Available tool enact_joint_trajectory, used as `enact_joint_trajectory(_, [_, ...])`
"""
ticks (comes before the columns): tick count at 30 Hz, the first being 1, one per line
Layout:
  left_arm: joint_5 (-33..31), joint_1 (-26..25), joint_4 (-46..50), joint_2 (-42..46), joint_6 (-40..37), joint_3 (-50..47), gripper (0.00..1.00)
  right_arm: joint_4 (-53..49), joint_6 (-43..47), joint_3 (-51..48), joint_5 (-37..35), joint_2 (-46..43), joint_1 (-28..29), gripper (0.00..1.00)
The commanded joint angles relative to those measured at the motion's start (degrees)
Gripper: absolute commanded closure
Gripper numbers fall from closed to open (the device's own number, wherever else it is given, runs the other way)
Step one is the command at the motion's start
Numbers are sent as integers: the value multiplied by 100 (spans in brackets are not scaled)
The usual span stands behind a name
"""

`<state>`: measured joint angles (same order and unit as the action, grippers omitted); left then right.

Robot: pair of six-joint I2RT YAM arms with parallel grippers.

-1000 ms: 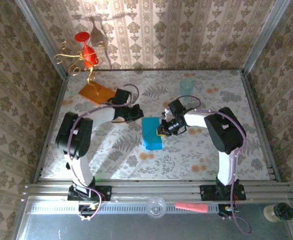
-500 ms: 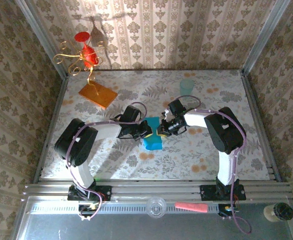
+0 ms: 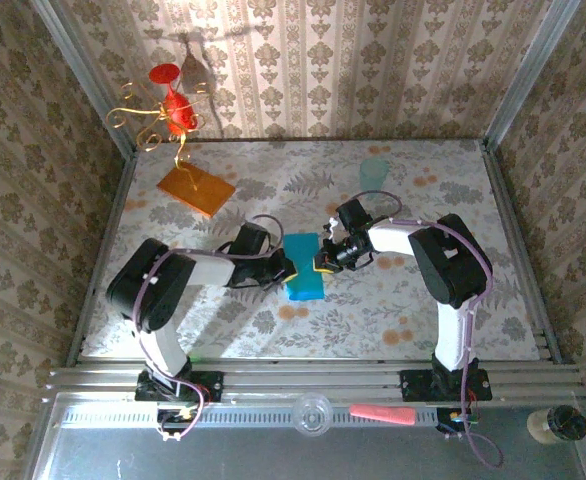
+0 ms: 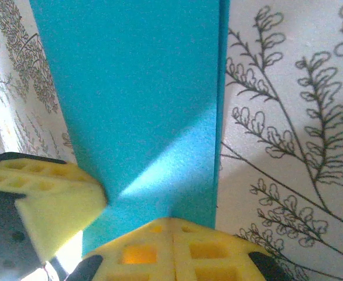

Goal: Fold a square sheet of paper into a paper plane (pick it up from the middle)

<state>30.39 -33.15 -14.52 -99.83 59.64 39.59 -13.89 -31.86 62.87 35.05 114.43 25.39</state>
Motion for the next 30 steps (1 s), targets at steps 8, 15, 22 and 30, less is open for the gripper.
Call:
enact_joint_trajectory(8, [-159, 66, 974, 994, -176, 63, 100, -1117, -22, -607, -2405, 1268, 52, 92])
enact_joint_trajectory(15, [-44, -442, 123, 274, 410, 151, 100, -1128, -31, -592, -2406, 1237, 47, 92])
enact_joint_trajectory(22, [-51, -297, 30, 167, 475, -398, 100, -1150, -5, -592, -2432, 1222, 45, 92])
enact_joint_trajectory(30, [-216, -30, 766, 927, 152, -858, 100, -1098, -18, -602, -2415, 1257, 50, 92])
